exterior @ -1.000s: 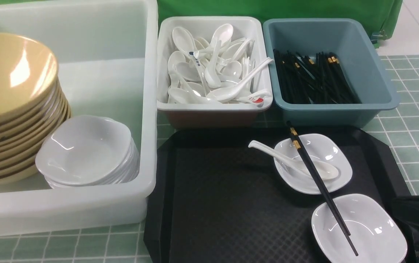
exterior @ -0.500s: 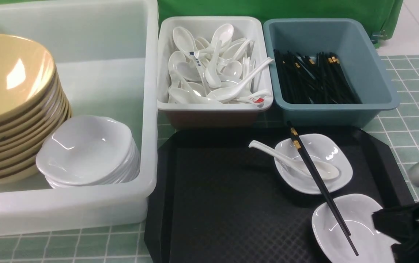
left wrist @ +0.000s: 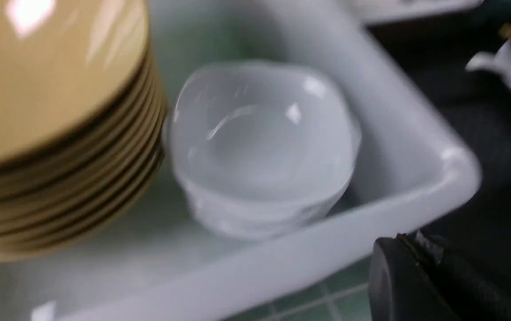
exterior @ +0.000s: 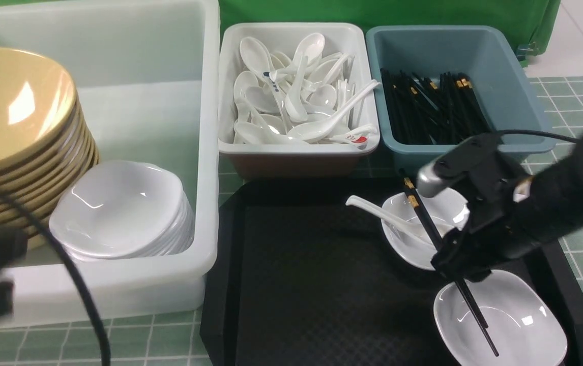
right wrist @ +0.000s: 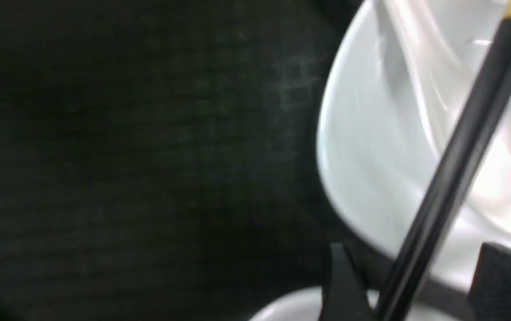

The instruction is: On blue table put chopsticks spoon bowls plates into blue grey white boxes.

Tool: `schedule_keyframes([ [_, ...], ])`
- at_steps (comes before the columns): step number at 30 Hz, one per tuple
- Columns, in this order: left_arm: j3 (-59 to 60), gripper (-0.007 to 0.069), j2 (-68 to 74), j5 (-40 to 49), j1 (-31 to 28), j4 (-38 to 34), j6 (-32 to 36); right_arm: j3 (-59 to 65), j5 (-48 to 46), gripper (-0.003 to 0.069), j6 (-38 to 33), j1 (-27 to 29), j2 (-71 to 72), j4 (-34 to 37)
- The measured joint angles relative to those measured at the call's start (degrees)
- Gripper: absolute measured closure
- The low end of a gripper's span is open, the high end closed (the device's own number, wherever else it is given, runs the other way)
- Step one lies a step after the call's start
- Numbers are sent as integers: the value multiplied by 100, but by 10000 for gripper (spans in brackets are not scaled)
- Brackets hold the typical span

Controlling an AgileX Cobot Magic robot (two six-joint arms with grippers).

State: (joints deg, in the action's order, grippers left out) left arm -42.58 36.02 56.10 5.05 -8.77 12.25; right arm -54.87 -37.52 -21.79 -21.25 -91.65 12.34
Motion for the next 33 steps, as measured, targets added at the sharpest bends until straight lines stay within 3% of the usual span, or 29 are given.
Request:
schedule_keyframes([
  [7,1485,623,-877,-1175,8,593,-373,-908,-258,277,560,0,-935,-498],
  [12,1862,623,-1346,-2041,8,599,-406,-1014,-407,432,614,0,-991,-518],
  [13,1958,623,-1502,-2313,8,599,-418,-1014,-421,503,631,0,-991,-519],
  [22,2236,623,-1979,-2839,8,624,-435,-1033,-599,504,615,0,-943,-536],
  [28,2244,623,-2037,-2900,8,665,-435,-1033,-794,504,561,0,8,-535],
  [33,2244,623,-2043,-3029,8,696,-435,-1033,971,504,506,187,909,-559],
])
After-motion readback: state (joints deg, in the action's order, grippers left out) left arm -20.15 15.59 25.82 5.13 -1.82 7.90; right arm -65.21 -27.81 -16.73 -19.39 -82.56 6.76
